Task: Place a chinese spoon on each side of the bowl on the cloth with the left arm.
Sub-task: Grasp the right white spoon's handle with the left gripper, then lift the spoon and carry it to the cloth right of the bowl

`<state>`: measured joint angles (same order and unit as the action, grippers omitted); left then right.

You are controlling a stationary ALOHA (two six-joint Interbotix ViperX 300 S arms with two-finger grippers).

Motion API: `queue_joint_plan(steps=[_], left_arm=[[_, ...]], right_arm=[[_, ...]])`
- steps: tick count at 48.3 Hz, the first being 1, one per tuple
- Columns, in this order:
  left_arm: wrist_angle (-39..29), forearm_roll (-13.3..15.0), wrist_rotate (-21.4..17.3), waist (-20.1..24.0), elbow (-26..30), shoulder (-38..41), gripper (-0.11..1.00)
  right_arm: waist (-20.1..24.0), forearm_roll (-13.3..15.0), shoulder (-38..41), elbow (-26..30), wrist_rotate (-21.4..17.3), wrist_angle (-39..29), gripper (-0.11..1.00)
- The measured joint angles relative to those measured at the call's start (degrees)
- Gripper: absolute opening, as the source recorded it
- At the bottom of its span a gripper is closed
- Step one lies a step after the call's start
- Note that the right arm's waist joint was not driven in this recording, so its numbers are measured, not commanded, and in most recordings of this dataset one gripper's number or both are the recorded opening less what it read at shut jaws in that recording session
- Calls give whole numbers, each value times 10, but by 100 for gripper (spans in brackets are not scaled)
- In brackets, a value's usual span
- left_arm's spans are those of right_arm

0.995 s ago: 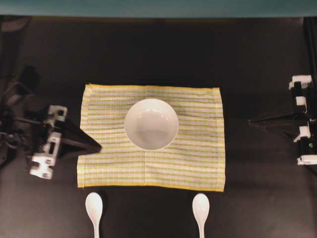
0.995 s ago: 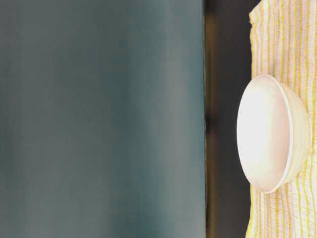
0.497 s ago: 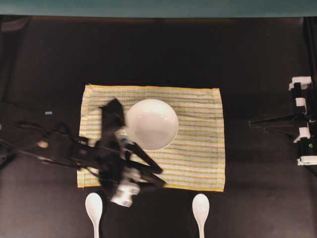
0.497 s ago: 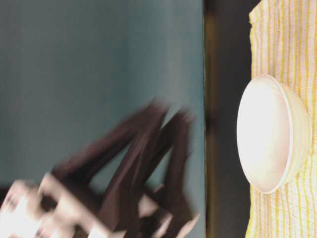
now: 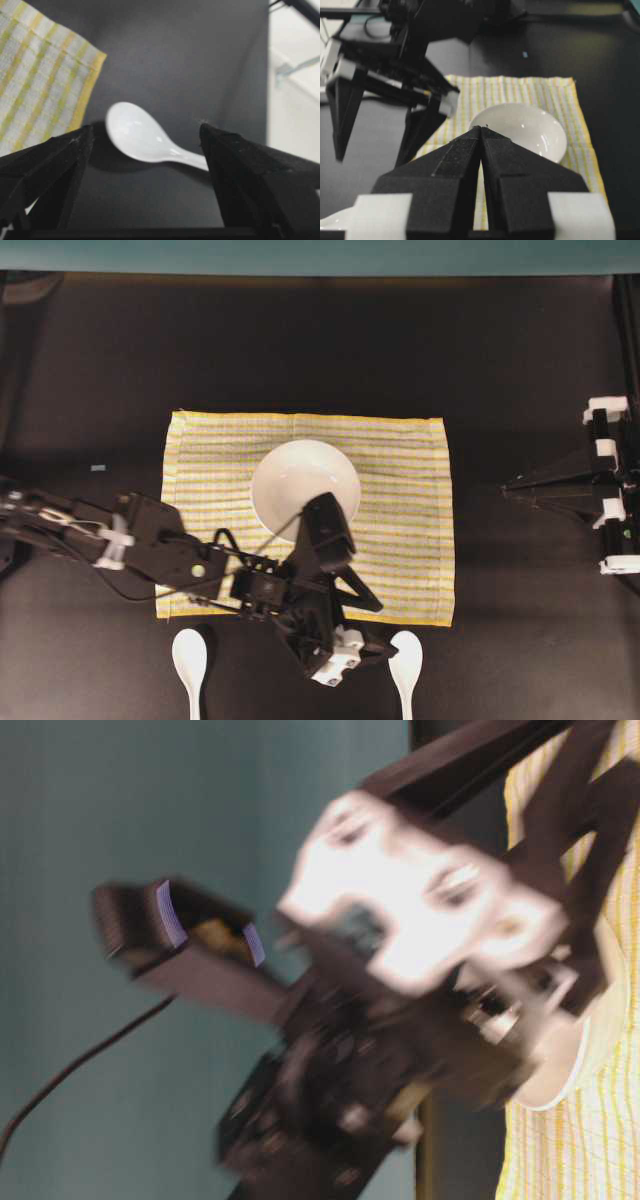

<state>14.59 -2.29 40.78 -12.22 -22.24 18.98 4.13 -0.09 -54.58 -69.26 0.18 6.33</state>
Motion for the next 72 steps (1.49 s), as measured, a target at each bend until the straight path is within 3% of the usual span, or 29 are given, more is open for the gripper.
queue_joint_plan(steps=[8,23,34,41,52,62,72], left_arm=[[-4,-1,-34,-8,40,49,82],[-67,-1,-41,-18,80,85,81],[-76,-1,-42,-17,92,98,79],[-87,-1,-41,-14,103,105,60],[-89,-1,-42,1,105,102,6],[-104,-1,-54,26,110,62,6],[-219,-2,-120,83,150,17,6]], right_arm=[[0,0,-1,-1,0,0,0],[0,0,-1,-2,0,1,0],[0,0,-1,-7,1,1,0],[0,0,-1,-10,1,2,0],[0,0,-1,-15,1,2,0],[0,0,-1,-15,1,2,0],[0,0,-6,-15,1,3,0]])
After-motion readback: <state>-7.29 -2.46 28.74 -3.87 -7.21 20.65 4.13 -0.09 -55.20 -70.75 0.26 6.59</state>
